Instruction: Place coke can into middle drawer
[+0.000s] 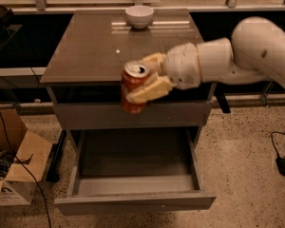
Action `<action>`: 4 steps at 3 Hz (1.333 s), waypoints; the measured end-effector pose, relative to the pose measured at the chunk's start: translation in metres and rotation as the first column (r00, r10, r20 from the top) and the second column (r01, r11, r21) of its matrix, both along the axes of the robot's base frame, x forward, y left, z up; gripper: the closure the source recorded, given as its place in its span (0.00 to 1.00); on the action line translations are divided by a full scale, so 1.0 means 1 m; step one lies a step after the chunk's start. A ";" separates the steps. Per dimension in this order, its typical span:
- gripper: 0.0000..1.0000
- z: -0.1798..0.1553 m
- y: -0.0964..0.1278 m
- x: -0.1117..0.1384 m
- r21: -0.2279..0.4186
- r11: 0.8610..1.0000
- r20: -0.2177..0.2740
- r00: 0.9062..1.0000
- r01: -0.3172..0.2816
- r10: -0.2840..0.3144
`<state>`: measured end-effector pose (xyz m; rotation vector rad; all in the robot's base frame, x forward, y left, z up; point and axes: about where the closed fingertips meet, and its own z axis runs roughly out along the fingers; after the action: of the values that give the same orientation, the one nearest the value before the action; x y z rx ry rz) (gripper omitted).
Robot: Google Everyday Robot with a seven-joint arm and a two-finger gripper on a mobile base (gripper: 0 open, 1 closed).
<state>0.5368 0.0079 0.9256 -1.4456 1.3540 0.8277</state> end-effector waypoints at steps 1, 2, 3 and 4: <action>1.00 -0.091 -0.033 -0.008 -0.050 0.997 -0.100 0.993 0.058 -0.062; 1.00 -0.096 -0.032 -0.007 -0.049 0.997 -0.095 0.993 0.060 -0.064; 1.00 -0.115 -0.031 -0.004 -0.021 0.997 -0.085 0.994 0.074 -0.075; 1.00 -0.150 -0.030 -0.001 0.023 0.995 -0.077 0.993 0.095 -0.093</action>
Offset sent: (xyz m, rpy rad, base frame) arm -0.0048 -0.0327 -0.0745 -0.0362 0.0809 -0.0597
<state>0.5356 -0.0218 0.7752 -1.3315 1.4518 0.8435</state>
